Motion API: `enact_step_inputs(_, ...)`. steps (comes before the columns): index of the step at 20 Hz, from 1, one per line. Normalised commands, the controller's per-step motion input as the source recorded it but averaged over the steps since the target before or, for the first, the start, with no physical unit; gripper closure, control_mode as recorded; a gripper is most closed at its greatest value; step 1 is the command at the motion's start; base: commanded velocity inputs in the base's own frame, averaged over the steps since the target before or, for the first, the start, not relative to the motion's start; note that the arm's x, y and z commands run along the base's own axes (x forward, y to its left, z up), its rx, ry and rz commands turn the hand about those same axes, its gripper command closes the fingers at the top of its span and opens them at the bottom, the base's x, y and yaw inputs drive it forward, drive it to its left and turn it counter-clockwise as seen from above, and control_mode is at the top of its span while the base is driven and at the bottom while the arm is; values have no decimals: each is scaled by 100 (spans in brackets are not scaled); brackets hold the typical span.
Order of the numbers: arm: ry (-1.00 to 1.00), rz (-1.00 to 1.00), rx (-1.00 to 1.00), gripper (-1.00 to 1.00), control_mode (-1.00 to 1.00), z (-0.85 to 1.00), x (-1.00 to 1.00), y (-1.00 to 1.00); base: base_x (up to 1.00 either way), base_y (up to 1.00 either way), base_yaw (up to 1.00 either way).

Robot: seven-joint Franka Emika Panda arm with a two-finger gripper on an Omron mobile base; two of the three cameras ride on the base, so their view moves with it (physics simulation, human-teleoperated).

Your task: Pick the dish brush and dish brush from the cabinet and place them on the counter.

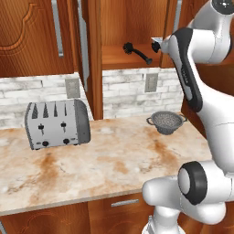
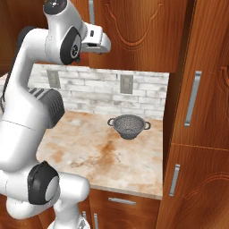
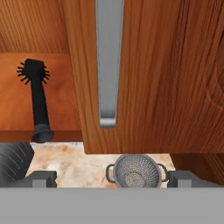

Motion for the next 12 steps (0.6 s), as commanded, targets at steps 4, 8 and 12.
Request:
enact_step_inputs(4,0,3,0,-100,-100,13,41,0,0,0,0)
enact_step_inputs(8,1,0,0,-100,-100,9,45,-1,0,0,0)
enact_step_inputs(12,1,0,0,-100,-100,5,44,-2,0,0,0)
